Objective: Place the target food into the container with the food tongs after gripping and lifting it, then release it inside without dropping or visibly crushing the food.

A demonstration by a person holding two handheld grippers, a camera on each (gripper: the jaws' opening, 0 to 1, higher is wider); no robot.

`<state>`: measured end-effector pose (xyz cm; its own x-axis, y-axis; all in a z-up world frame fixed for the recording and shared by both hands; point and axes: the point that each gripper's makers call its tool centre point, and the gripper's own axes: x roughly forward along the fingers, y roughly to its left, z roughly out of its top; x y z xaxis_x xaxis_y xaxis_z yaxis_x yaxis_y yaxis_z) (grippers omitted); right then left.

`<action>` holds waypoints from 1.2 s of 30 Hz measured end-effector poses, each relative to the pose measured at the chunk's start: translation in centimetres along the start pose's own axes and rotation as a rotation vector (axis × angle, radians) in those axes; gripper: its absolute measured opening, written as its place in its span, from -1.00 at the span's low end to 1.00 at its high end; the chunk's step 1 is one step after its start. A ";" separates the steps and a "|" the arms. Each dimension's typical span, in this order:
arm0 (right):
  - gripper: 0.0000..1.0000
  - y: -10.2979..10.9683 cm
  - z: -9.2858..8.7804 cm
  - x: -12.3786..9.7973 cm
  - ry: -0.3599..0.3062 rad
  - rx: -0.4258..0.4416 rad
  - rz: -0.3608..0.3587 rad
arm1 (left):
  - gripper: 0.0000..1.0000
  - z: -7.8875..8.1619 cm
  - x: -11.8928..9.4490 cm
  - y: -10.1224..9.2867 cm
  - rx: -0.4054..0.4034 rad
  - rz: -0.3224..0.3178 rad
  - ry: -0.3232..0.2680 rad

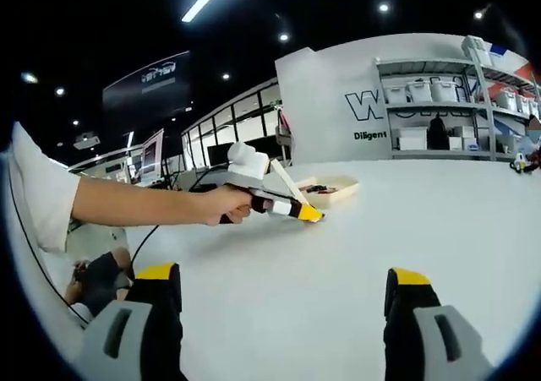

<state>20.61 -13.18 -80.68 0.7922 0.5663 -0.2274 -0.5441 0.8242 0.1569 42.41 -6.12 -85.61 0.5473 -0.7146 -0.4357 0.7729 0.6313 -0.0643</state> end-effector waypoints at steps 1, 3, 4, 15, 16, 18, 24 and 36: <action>0.99 -0.1 0.2 0.0 -0.011 0.000 -0.005 | -0.70 0.1 0.0 -0.2 -0.020 -0.010 -0.003; 0.99 -0.3 0.9 -0.1 -0.047 0.020 -0.011 | -0.70 0.8 -0.2 -0.3 -0.044 -0.048 -0.022; 0.99 -0.3 0.9 -0.1 -0.050 0.026 -0.012 | -0.70 1.1 -0.5 0.1 -0.030 -0.022 -0.025; 0.99 0.2 1.4 0.8 -0.063 0.015 -0.005 | -0.69 4.6 -2.1 2.7 0.005 -0.018 -0.048; 0.99 0.1 1.4 0.8 -0.064 0.014 -0.005 | -0.69 5.0 -2.3 3.5 0.024 0.019 -0.057; 0.99 -0.4 1.1 0.9 -0.057 -0.002 -0.022 | -0.69 5.2 -2.2 3.4 0.015 -0.005 -0.044; 0.99 -1.1 0.5 1.6 -0.031 -0.025 -0.035 | -0.68 5.7 -1.5 4.9 0.050 0.028 -0.044; 1.00 -0.9 1.3 2.8 -0.018 -0.061 -0.010 | -0.68 6.3 0.1 6.5 0.055 0.031 -0.018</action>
<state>23.71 -12.33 -80.26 0.8022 0.5586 -0.2108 -0.5517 0.8285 0.0957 49.50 -4.02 -80.39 0.5769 -0.7005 -0.4200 0.7715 0.6362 -0.0013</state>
